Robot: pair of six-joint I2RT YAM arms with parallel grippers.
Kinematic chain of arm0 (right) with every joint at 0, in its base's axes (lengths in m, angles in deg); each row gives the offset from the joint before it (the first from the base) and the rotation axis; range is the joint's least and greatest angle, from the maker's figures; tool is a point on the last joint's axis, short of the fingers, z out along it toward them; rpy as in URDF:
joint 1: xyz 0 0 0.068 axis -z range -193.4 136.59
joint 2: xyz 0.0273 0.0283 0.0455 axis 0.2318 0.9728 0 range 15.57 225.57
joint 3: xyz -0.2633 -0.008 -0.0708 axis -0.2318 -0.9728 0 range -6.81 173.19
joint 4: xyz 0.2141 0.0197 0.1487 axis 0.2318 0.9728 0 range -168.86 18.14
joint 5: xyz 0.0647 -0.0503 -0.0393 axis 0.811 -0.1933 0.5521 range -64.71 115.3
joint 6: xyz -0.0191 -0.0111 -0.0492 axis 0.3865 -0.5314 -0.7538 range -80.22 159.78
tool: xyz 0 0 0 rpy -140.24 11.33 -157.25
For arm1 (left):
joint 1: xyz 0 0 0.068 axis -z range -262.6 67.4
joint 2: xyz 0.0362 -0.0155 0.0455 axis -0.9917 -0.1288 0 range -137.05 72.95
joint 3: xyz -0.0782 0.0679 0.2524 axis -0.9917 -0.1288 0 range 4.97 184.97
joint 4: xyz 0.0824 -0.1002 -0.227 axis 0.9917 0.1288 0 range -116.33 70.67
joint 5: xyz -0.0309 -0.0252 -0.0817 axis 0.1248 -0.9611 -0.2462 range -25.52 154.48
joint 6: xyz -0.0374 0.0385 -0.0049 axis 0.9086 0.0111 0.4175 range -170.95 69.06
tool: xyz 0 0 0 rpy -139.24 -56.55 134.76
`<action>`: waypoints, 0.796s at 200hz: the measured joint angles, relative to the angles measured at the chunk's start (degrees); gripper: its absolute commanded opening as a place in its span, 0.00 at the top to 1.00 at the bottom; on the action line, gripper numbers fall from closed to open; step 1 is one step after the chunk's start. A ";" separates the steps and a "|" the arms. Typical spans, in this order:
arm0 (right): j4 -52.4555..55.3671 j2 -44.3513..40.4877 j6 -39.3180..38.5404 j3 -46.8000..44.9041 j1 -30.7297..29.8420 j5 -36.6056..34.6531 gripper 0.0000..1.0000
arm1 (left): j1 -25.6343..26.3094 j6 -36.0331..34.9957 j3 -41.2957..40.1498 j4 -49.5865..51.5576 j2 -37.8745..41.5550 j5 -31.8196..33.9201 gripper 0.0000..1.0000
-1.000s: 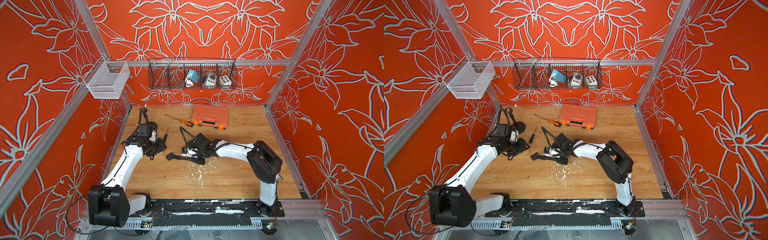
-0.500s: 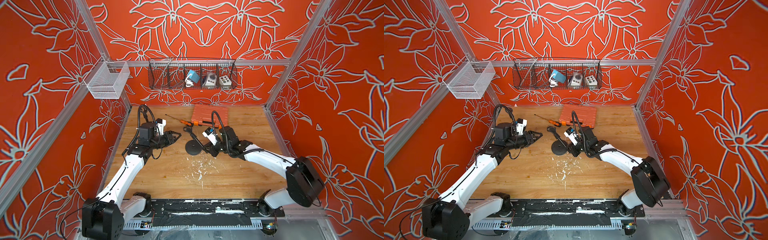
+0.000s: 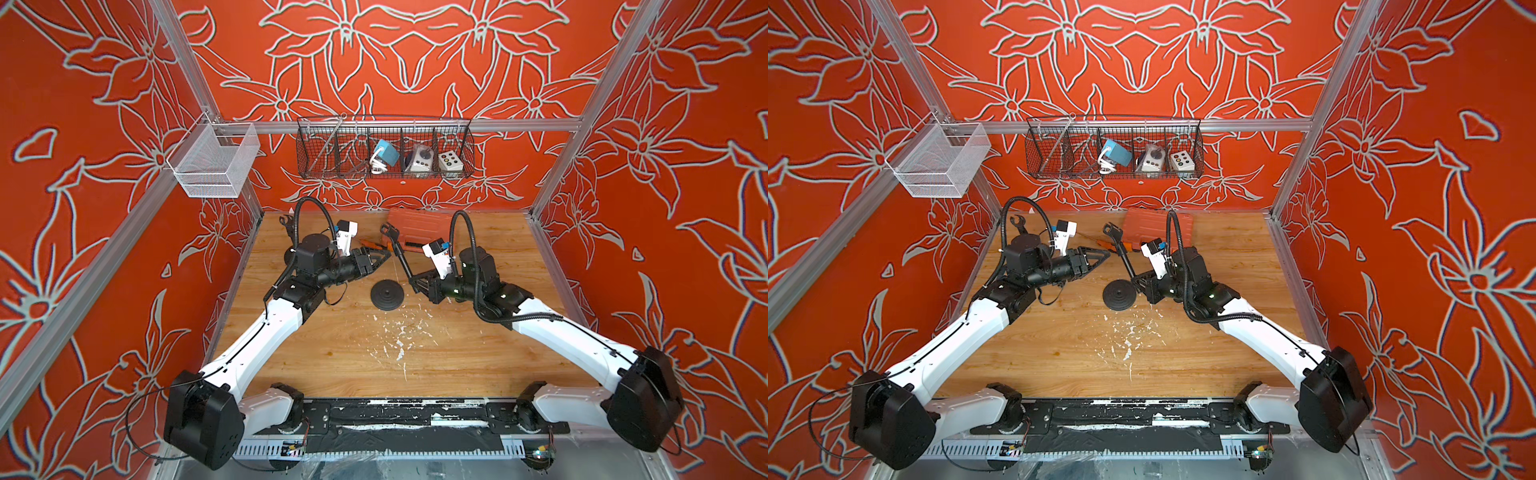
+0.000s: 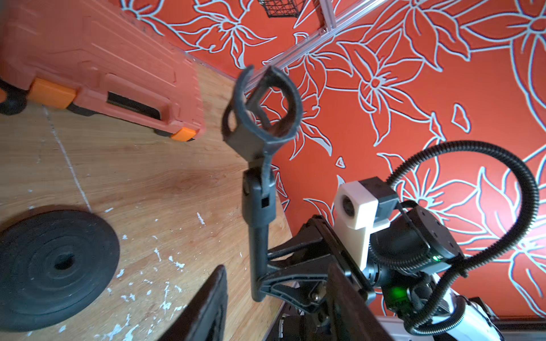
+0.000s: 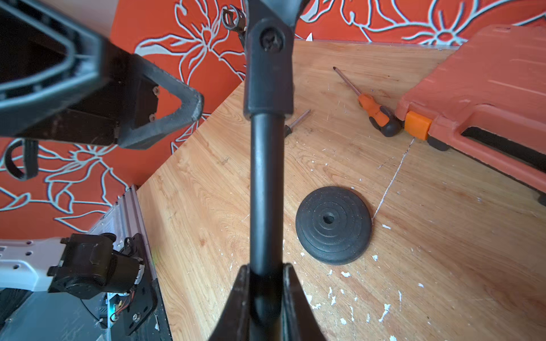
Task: Assemble a microphone stand
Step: Pick up the microphone stand pole from the center of the board.
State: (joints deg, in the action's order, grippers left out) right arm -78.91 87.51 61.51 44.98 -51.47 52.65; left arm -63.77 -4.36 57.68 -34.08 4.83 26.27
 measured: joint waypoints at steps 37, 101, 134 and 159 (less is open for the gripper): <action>-1.90 -1.29 2.34 0.00 0.00 1.16 1.00 | 0.74 -0.09 0.48 -0.85 -0.07 0.63 0.46; -8.76 -3.04 5.92 -0.02 0.00 4.00 1.00 | 2.64 1.05 0.39 -2.93 -1.49 1.11 0.53; -11.67 -3.02 7.93 -0.24 -0.22 5.62 1.00 | 3.02 2.73 -1.36 -8.20 -1.46 1.05 0.53; -13.53 -3.02 9.33 -0.52 -0.26 6.16 1.00 | 3.28 4.09 -2.71 -11.54 -1.49 0.48 0.52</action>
State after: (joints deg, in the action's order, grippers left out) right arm -92.44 84.49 70.85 44.46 -51.73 58.81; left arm -60.49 -0.27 54.97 -45.62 3.34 26.75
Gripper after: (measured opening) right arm 0.174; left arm 0.479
